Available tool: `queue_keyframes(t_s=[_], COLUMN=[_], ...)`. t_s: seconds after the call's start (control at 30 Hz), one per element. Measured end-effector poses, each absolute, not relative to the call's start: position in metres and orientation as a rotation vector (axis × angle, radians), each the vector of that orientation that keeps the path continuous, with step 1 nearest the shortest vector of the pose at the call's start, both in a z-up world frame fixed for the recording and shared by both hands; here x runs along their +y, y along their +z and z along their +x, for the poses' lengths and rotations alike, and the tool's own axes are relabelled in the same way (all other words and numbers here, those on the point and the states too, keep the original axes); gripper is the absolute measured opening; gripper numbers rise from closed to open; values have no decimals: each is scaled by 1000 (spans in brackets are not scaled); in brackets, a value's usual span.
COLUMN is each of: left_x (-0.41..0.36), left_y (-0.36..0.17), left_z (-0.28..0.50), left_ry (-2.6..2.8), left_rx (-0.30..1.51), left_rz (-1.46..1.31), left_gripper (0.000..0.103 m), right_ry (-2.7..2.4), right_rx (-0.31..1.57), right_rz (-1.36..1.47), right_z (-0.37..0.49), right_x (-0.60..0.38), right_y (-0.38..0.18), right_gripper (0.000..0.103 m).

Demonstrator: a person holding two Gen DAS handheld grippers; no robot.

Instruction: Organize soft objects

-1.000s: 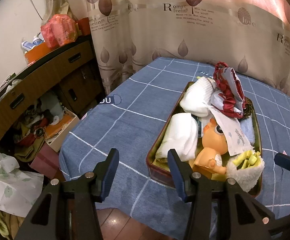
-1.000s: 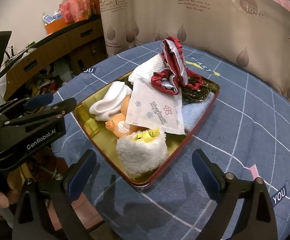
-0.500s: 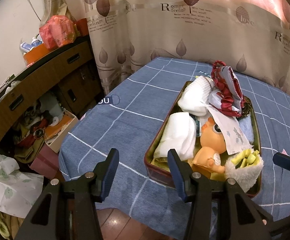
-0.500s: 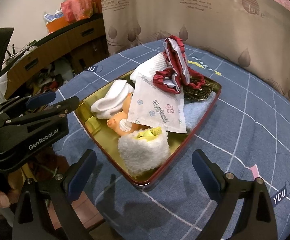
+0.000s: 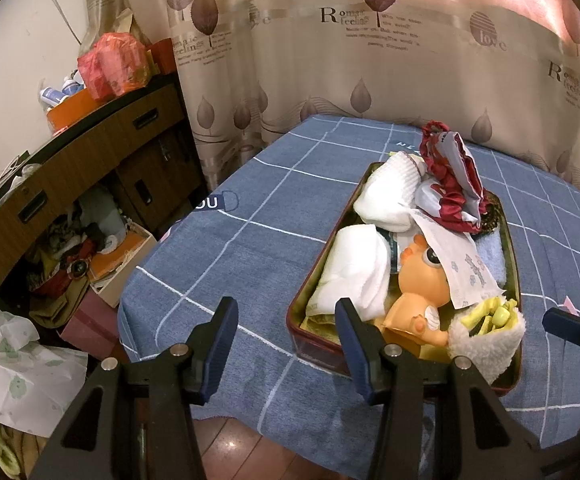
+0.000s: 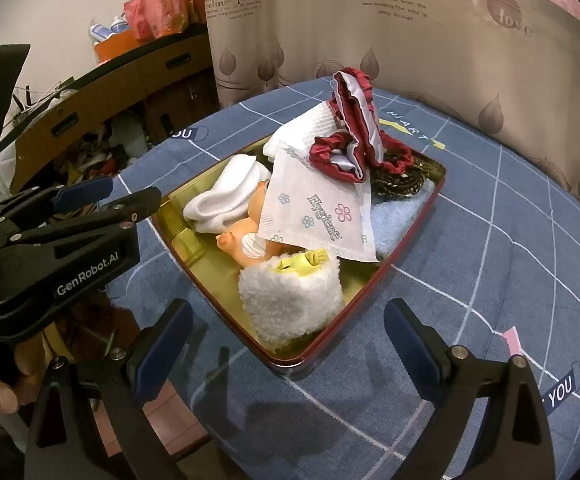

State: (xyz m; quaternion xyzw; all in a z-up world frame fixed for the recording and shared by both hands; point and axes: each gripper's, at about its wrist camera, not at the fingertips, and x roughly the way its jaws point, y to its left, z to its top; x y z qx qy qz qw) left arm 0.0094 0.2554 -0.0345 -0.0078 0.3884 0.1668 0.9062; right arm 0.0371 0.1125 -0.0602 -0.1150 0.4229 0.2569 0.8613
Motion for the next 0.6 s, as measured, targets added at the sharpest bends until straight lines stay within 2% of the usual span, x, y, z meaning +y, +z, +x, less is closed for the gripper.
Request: queue_keyframes(t_s=[0.6], left_x=[252], left_y=[-32], left_z=[8], left_ry=[325], left_rx=[778], left_rz=[15], left_gripper=[52], right_ry=[539], right_rx=[894], right_rz=[-240], right_z=[37], right_x=[114], right_y=[-62], right_gripper=[95])
